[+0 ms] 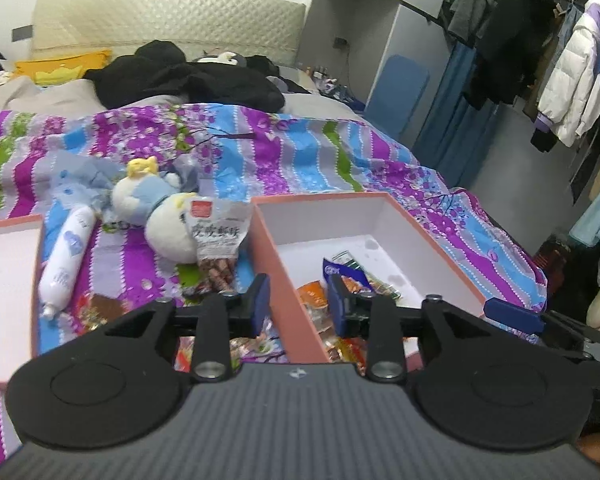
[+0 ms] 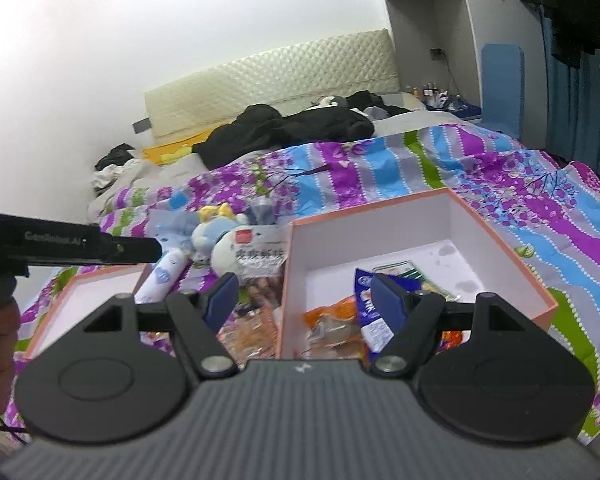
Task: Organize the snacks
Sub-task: 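Lift both tools out of the pink box back toward the bed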
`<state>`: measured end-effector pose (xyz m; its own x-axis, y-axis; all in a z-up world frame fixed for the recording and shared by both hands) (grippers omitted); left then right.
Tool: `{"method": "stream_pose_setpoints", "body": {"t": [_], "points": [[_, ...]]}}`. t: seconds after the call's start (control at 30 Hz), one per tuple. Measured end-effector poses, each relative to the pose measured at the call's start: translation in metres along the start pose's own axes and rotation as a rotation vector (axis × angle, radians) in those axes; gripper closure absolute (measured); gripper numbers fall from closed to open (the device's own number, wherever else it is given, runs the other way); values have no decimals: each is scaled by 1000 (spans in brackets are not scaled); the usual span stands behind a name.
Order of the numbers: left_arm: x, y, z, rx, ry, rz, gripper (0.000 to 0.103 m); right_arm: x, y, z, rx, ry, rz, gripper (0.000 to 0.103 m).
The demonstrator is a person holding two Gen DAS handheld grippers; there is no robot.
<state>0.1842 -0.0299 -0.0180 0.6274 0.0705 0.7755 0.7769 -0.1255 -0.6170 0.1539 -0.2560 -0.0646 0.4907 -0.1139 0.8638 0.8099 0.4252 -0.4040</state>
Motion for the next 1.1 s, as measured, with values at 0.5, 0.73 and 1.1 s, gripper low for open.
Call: {"method": "stream_pose_setpoints", "body": {"t": [0.5, 0.73, 1.1], "points": [[-95, -44, 73, 214, -76, 49, 20, -58, -7, 52, 75, -54, 83, 29], [-127, -44, 102, 233, -139, 94, 14, -88, -3, 71, 87, -88, 123, 29], [-137, -5, 127, 245, -164, 147, 11, -106, 25, 87, 75, -160, 174, 29]]}}
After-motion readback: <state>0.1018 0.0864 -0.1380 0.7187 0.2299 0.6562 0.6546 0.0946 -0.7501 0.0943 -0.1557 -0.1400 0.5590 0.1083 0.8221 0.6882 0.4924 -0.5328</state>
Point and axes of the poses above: each gripper's, at about its wrist camera, not at the fingertips, and y roughly the way its jaws point, z to its left, x to its top, the point moved 1 cm from there along y, roughly the way its jaws point, and after that the axes turned 9 degrees about x, right-handed, at the moved point
